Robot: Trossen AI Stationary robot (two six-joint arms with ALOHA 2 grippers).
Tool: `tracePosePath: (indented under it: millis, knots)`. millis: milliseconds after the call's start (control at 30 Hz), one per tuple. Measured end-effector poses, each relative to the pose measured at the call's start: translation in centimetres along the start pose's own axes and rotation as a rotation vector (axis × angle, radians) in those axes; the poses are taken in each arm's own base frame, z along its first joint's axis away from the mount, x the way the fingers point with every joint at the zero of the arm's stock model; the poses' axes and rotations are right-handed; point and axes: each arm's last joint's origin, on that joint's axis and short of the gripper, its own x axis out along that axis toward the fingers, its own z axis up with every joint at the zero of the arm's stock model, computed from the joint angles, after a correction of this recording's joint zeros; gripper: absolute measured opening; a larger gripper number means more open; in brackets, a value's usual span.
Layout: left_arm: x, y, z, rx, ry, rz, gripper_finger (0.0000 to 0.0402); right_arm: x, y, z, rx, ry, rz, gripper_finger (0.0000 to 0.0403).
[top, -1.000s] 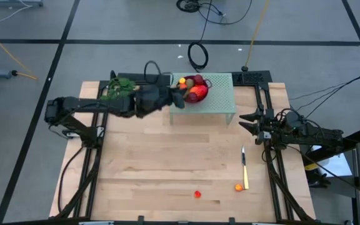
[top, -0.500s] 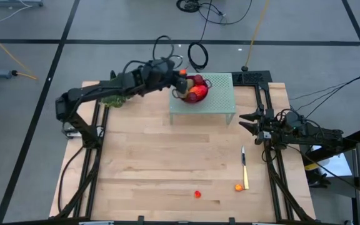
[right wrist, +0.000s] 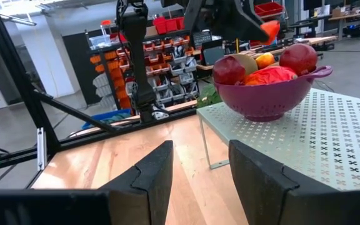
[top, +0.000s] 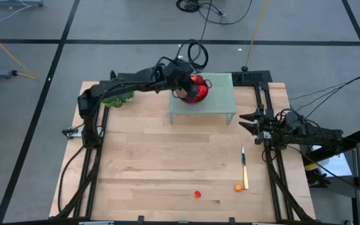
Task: Pick & Place Fruit
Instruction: Put the pear in the violet strainer bowl on the shelf
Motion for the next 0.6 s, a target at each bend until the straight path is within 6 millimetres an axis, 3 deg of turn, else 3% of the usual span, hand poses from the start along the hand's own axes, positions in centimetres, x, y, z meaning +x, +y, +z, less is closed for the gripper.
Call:
tracePosePath:
  millis: [600]
  knots:
    - [0.34, -0.21, -0.74, 0.043, 0.109, -0.053, 0.0093, 0.00, 0.00, 0.00, 0.000, 0.000, 0.000, 0.0151]
